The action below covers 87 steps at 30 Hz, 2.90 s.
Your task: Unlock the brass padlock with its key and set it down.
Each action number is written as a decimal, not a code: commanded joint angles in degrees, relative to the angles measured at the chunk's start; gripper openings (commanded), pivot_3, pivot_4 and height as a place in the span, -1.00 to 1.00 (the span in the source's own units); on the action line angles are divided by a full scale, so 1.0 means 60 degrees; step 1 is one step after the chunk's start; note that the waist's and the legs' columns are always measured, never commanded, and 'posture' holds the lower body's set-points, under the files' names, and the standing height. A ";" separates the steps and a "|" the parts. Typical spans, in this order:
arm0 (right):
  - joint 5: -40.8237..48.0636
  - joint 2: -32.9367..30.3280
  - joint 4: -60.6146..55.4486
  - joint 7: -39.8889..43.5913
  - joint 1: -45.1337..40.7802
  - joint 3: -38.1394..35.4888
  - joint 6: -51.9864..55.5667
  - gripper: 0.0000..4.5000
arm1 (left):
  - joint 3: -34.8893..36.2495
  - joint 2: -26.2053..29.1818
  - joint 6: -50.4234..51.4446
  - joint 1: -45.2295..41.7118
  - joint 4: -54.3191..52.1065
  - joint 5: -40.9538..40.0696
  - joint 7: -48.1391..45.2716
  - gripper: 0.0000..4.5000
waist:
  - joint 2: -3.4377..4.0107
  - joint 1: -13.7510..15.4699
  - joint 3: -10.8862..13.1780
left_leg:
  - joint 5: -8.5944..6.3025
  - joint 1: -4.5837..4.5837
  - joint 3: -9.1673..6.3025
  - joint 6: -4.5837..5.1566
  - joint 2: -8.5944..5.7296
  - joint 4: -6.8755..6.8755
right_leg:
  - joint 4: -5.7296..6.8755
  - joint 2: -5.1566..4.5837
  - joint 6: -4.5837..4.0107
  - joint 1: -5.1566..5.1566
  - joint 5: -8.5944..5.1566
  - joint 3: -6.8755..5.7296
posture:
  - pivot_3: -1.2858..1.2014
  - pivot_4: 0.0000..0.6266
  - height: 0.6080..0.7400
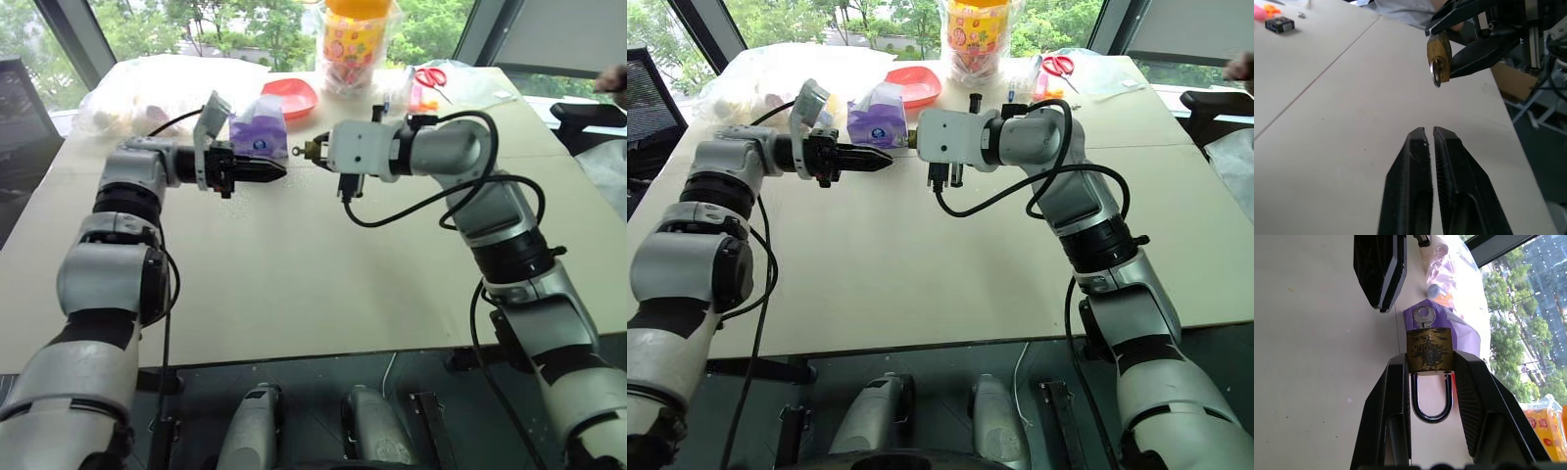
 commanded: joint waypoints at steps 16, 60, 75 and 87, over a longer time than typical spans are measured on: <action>0.0069 0.0001 -0.0630 -0.0078 -0.0224 -0.0127 -0.0035 -0.69 | 0.1049 -0.0861 0.0254 -0.0949 0.0290 -0.0630 0.0387 0.29 | -0.0001 0.0046 0.0000 | 0.0000 0.0001 -0.0002 0.0000 -0.0002 0.0004 | 0.0000 -0.0007 0.0000 0.0003 0.0000 -0.0001 | 0.03 -0.52 1.00; 0.5090 0.0569 -0.5180 -0.1281 0.0366 -0.4818 1.1119 0.40 | 0.1132 -0.0879 0.0207 -0.0976 0.0591 -0.0341 -0.0057 -1.00 | -0.0001 0.0265 0.0000 | -0.0002 -0.0001 -0.0004 0.0002 0.0016 0.0003 | 0.0007 -0.0008 -0.0002 0.0001 0.0001 0.0000 | 0.03 -0.52 1.00; 0.6564 0.1975 -0.5297 -0.3424 0.0427 -0.5091 1.2614 -0.85 | 0.0289 -0.0931 0.0911 -0.0875 -0.0661 -0.1609 -0.0161 -1.00 | -0.0001 0.0254 0.0000 | -0.0003 -0.0008 -0.0004 0.0006 0.0005 0.0003 | 0.0007 -0.0012 -0.0002 -0.0004 0.0001 0.0001 | 0.03 -0.52 1.00; 0.6836 0.1595 -0.4067 -0.3864 0.0446 -0.4485 1.1441 -0.85 | -0.0894 -0.0453 0.1385 -0.0460 -0.1775 -0.2978 -0.0161 -1.00 | 0.0000 0.0235 0.0000 | -0.0003 -0.0008 -0.0002 0.0007 0.0008 0.0000 | 0.0007 -0.0008 -0.0002 -0.0007 0.0001 0.0004 | 0.03 -0.52 1.00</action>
